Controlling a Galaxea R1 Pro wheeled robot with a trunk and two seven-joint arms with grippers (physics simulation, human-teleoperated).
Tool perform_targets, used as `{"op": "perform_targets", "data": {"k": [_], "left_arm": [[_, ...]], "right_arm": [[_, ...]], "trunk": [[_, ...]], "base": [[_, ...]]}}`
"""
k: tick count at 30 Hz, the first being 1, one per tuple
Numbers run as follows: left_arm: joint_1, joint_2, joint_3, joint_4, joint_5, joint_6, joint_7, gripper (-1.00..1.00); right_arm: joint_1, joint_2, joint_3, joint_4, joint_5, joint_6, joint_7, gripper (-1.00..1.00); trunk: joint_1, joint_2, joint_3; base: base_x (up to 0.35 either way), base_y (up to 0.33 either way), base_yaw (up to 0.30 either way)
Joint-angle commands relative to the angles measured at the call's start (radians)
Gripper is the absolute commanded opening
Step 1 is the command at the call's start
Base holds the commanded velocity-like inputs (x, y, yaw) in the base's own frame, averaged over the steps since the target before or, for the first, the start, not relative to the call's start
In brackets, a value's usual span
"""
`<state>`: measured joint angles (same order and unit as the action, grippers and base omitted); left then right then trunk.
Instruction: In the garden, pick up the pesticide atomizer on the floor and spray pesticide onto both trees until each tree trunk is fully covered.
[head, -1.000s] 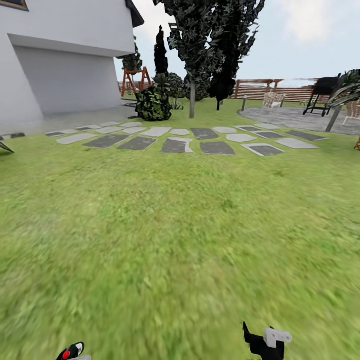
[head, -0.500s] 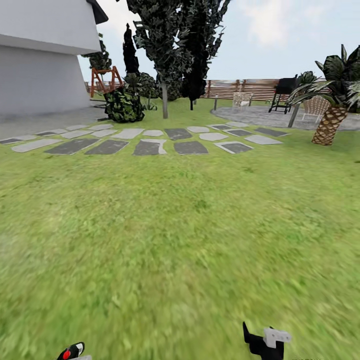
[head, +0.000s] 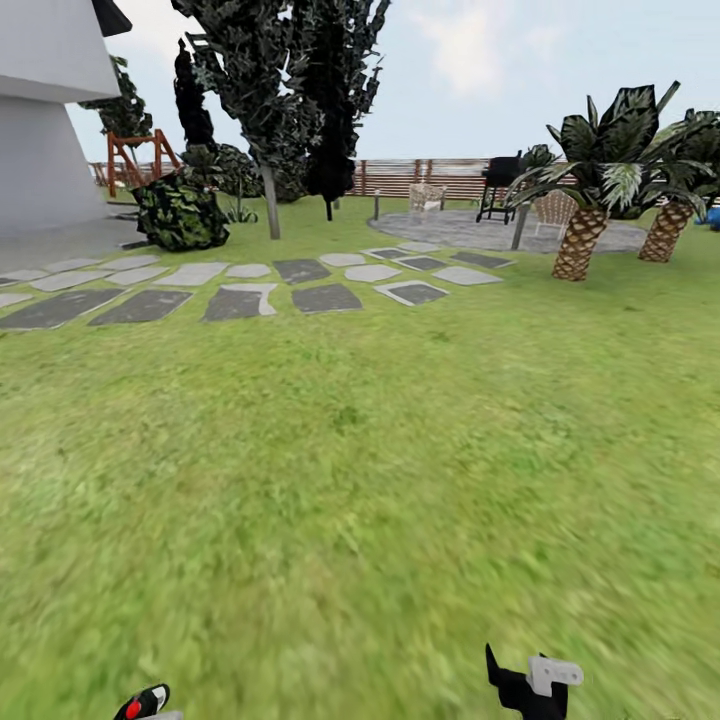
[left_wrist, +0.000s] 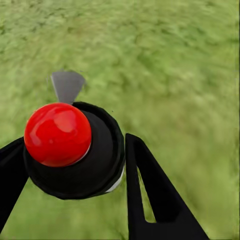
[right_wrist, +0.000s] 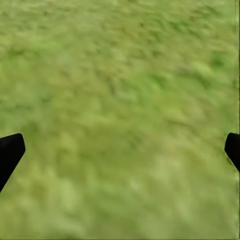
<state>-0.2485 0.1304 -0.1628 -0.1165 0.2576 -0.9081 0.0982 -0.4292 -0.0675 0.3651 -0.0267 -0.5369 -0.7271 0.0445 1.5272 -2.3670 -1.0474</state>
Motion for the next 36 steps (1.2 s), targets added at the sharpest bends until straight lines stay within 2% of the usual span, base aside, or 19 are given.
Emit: {"op": "perform_targets", "data": {"k": [1,36], "left_arm": [[0.0,0.0,0.0,0.0,0.0,0.0,0.0,-1.0],[0.0,-0.006,0.003,0.001,-0.005,0.004,0.0,-1.0]], "right_arm": [[0.0,0.0,0.0,0.0,0.0,0.0,0.0,1.0],[0.001,-0.001,0.0,0.001,0.001,-0.001,-0.003,1.0]], "trunk": [[0.0,0.0,0.0],[0.0,0.0,0.0]], "base": [[0.221,-0.206,-0.3],[0.233,-0.193,-0.3]]}}
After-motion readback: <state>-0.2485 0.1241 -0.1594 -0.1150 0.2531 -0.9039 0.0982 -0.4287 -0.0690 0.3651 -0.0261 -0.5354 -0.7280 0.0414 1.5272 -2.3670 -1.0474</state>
